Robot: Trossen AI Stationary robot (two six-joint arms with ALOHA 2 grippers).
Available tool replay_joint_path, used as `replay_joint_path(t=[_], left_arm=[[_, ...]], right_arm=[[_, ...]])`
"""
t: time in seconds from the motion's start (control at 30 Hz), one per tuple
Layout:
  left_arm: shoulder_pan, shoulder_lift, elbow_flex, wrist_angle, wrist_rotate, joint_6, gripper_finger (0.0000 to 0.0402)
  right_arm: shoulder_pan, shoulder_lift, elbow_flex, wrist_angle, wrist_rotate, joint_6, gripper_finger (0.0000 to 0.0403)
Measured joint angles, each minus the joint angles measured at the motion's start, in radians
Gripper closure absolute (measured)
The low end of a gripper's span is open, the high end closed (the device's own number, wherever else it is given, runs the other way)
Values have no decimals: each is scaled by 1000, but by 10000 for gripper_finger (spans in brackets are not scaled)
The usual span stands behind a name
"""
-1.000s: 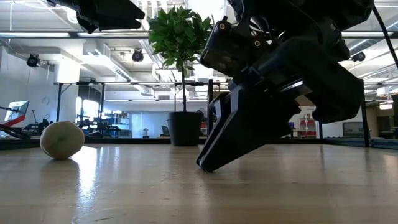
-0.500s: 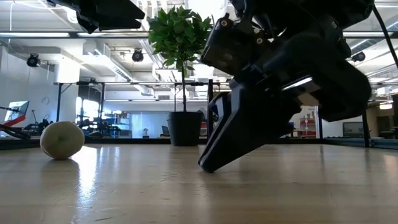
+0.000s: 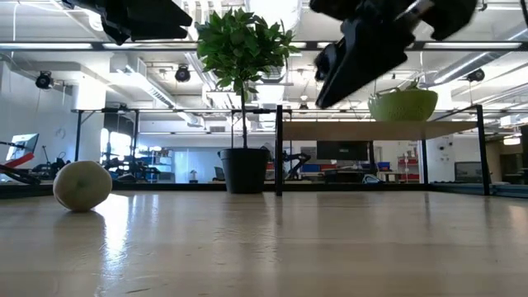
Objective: Pick & Place Fruit
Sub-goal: Put the blueberry into the green strainer bowl on the shelf
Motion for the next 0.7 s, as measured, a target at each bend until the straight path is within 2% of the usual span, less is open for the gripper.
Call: replay_joint_path(t=[0.2, 0.37, 0.5, 0.7], left_arm=[[0, 2, 0, 1, 0, -2, 184], [0, 2, 0, 2, 0, -2, 184], [0, 2, 0, 2, 0, -2, 184], [0, 3, 0, 3, 0, -2, 184]], right_arm=[[-85, -229, 0, -237, 150, 0, 345], [-197, -425, 0, -366, 243, -9, 349], [-331, -560, 1, -415, 305, -23, 346], [-592, -678, 0, -441, 320, -44, 348]])
